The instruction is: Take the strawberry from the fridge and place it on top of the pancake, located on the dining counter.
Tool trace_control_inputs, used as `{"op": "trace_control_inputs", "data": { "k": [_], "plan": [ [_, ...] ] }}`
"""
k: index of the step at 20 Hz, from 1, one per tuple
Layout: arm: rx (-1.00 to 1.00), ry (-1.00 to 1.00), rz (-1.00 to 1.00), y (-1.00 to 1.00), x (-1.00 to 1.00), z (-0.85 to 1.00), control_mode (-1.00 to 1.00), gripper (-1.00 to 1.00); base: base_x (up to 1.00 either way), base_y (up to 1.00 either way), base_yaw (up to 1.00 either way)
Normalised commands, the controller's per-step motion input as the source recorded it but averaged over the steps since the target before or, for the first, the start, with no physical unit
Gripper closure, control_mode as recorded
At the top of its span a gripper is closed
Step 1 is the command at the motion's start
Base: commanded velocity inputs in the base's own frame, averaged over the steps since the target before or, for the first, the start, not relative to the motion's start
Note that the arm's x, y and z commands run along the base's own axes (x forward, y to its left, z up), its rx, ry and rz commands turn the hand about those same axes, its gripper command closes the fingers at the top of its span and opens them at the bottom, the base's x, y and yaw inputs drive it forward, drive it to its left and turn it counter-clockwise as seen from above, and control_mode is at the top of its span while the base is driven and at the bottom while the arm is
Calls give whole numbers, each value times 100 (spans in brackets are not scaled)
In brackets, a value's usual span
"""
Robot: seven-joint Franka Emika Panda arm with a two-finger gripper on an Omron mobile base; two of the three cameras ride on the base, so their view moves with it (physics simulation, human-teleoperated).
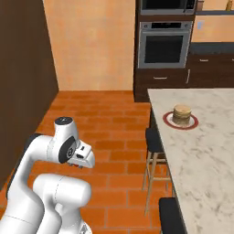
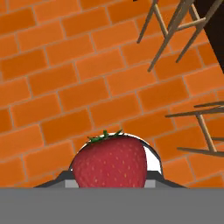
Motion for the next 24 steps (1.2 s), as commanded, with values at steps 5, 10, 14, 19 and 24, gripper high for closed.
{"op": "trace_control_inputs", "data": {
  "k": [5, 10, 14, 19, 24],
  "plan": [
    [0, 0, 0, 0, 0, 0, 100, 100, 100, 72, -68],
    [0, 0, 0, 0, 0, 0, 100, 100, 93, 62, -72],
    [0, 0, 0, 0, 0, 0, 100, 100, 46, 32, -87],
    [0, 0, 0, 0, 0, 0, 100, 100, 33, 24, -90],
    [0, 0, 0, 0, 0, 0, 100, 100, 40, 44, -80]
  ]
}}
